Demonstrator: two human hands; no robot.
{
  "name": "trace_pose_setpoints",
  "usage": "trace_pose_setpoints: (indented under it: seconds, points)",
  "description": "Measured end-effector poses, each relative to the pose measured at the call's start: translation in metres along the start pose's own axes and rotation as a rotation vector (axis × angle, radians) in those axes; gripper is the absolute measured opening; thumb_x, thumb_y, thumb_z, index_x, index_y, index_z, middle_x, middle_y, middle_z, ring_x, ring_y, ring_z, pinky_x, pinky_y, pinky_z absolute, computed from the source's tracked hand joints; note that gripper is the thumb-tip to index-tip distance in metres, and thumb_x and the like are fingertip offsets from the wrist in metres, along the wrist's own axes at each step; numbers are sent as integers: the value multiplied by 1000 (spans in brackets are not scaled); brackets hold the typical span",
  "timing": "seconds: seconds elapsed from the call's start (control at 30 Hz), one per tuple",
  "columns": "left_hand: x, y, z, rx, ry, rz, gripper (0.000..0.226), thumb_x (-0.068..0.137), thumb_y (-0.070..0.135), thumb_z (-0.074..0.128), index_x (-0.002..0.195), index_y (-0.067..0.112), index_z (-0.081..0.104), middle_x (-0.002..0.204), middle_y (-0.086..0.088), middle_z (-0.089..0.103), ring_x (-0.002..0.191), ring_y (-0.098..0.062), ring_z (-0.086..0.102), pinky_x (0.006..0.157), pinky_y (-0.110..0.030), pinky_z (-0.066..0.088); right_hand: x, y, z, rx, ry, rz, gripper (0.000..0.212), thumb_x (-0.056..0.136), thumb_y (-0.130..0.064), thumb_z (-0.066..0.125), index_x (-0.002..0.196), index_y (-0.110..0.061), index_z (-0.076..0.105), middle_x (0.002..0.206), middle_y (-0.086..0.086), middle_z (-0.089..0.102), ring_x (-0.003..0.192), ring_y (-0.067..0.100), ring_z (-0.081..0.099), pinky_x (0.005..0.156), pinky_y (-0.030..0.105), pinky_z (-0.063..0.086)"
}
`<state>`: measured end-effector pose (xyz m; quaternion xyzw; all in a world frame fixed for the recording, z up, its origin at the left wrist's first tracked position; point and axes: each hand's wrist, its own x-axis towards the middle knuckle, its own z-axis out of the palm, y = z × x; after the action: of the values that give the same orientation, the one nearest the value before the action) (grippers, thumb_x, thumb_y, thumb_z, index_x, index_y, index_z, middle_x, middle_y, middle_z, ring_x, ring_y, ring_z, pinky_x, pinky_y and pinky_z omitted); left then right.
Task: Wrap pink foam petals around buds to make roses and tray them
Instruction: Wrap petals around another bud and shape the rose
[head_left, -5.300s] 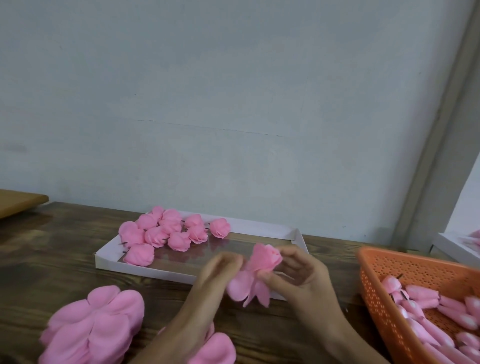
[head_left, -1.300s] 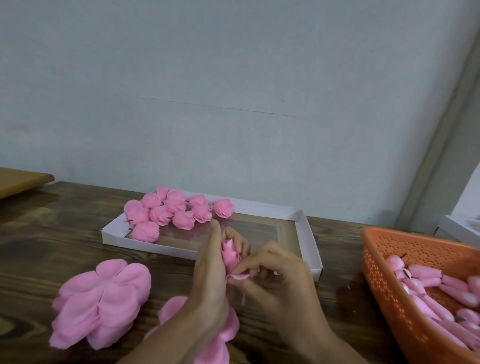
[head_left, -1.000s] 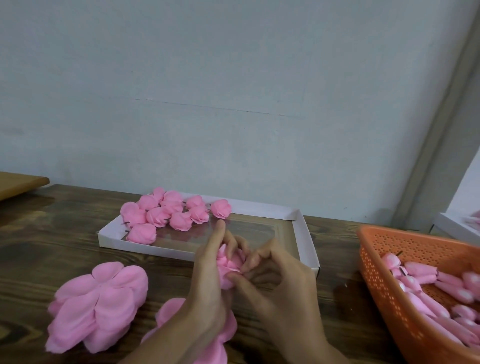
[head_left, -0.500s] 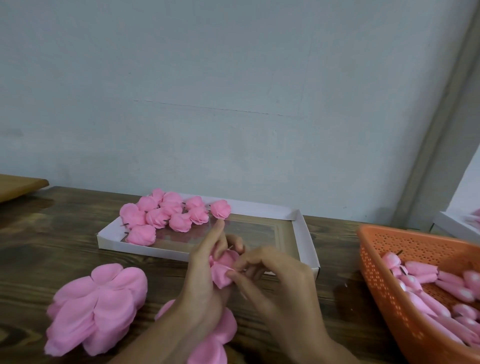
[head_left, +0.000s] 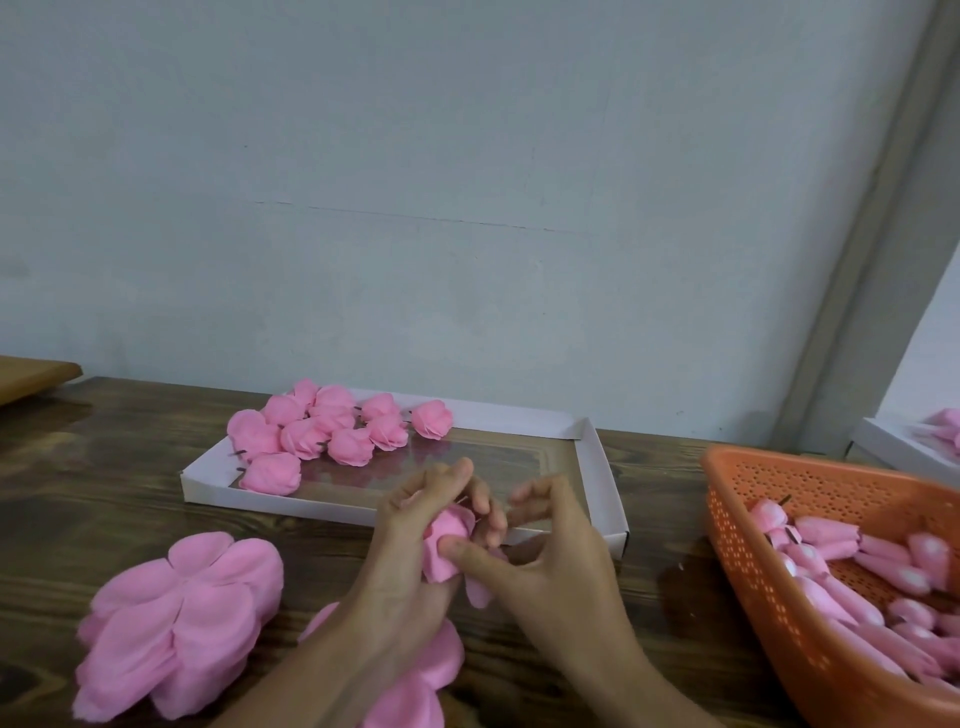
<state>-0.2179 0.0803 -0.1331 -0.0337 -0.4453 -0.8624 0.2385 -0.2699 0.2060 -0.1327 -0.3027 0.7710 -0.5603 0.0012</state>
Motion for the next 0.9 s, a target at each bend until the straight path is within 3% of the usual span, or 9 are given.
trace_pose_setpoints:
  seconds: [0.07,0.1,0.2,0.27,0.33,0.43,0.6,0.73,0.9]
  points:
    - [1,0,2,-22,17,36,36,73,25,84,67,3,56,66,-14,53,54,-24,53,50,-32,47,2,-1,1,91,-59,106,73,46,-67,89,97,-24,60,87,-3,76,73,15,75,73,45,62]
    - [1,0,4,-25,26,50,33,73,22,82,64,6,55,63,-13,52,52,-24,52,49,-31,47,2,-2,2,142,-83,144,72,48,-61,93,95,-17,61,83,5,76,71,21,74,67,47,63]
    - [2,-1,4,-8,44,61,39,75,22,81,58,10,47,52,-9,45,47,-24,49,51,-32,46,1,-2,4,298,-112,202,63,60,-29,102,98,-5,58,80,17,73,60,20,69,51,33,57]
    - [2,-1,3,18,58,63,41,80,24,78,59,10,46,50,-7,42,46,-23,47,53,-33,48,0,-4,5,344,-97,200,60,63,-12,101,102,-4,56,77,13,75,58,16,69,53,24,55]
    - [3,0,0,-9,96,57,37,83,23,80,66,10,49,53,-5,35,46,-22,45,55,-33,47,-2,-5,6,406,-83,188,61,64,-1,98,105,-4,53,74,6,74,59,21,72,57,26,57]
    - [6,6,-1,-35,154,57,32,82,27,81,69,15,54,57,-3,31,50,-20,43,57,-33,39,-5,-7,6,443,-27,179,60,64,4,96,105,-11,56,80,3,74,70,29,76,66,34,63]
    - [6,8,-4,-33,218,-1,43,79,36,79,67,8,48,79,-21,42,65,-23,60,61,-35,52,-9,-11,7,578,-93,104,47,70,14,88,99,-6,58,79,5,72,70,19,73,66,22,58]
    - [1,7,3,-54,211,-40,57,70,42,83,102,-2,64,107,-31,67,67,-25,72,54,-30,58,-13,-7,10,663,-111,48,39,74,22,81,94,-2,58,82,11,75,76,23,76,71,25,60]
    - [1,8,5,-48,200,-13,35,68,41,83,80,9,74,104,-26,75,96,-34,78,63,-33,62,-14,-3,13,667,-120,-39,41,72,25,81,97,3,57,91,15,79,81,23,78,74,25,61]
